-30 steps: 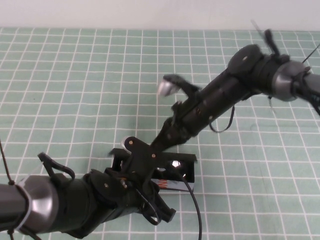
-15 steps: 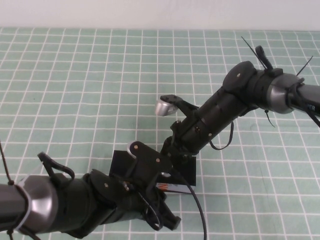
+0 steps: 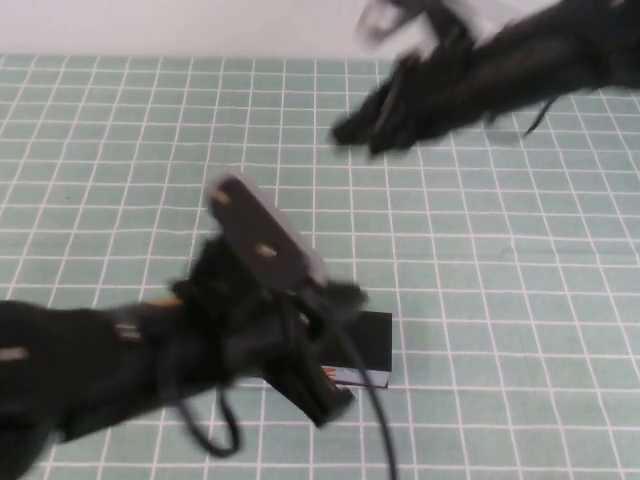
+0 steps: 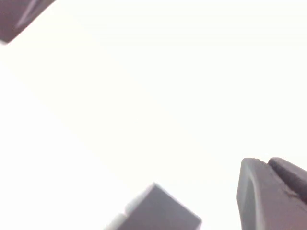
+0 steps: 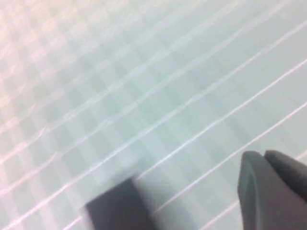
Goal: Return glasses to glasses case
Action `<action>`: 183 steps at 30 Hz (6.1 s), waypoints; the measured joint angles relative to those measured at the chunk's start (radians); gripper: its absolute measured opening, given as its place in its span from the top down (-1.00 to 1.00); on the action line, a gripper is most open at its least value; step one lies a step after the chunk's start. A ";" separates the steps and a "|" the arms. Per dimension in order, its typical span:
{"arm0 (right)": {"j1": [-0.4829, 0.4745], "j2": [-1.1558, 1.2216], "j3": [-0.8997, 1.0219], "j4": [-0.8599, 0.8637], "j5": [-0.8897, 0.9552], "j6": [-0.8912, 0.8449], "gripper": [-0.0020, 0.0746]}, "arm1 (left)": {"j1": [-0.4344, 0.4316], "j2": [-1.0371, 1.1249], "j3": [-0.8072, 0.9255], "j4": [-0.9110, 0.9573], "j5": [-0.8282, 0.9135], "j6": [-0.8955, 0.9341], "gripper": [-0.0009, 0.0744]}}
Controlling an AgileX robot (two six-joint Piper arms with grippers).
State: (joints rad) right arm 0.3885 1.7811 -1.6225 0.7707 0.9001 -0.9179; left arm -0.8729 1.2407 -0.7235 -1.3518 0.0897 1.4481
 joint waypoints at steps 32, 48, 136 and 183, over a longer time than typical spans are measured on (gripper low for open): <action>-0.055 -1.279 1.086 -0.334 -0.497 0.400 0.98 | 0.833 -0.292 -0.028 0.314 0.853 -0.248 0.98; -0.055 -1.445 1.449 -0.285 -0.760 0.400 0.98 | 0.807 -0.297 -0.028 0.308 0.910 -0.250 0.98; -0.055 -1.446 1.449 -0.216 -0.399 0.400 0.98 | 0.701 -1.250 0.748 1.415 0.220 -1.600 0.98; -0.089 -1.535 1.449 -0.264 -0.404 0.400 0.98 | 0.697 -1.250 0.749 1.413 0.265 -1.606 0.98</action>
State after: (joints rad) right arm 0.2996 0.2461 -0.1732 0.5071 0.4961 -0.5178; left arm -0.1760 -0.0093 0.0256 0.0608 0.3552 -0.1578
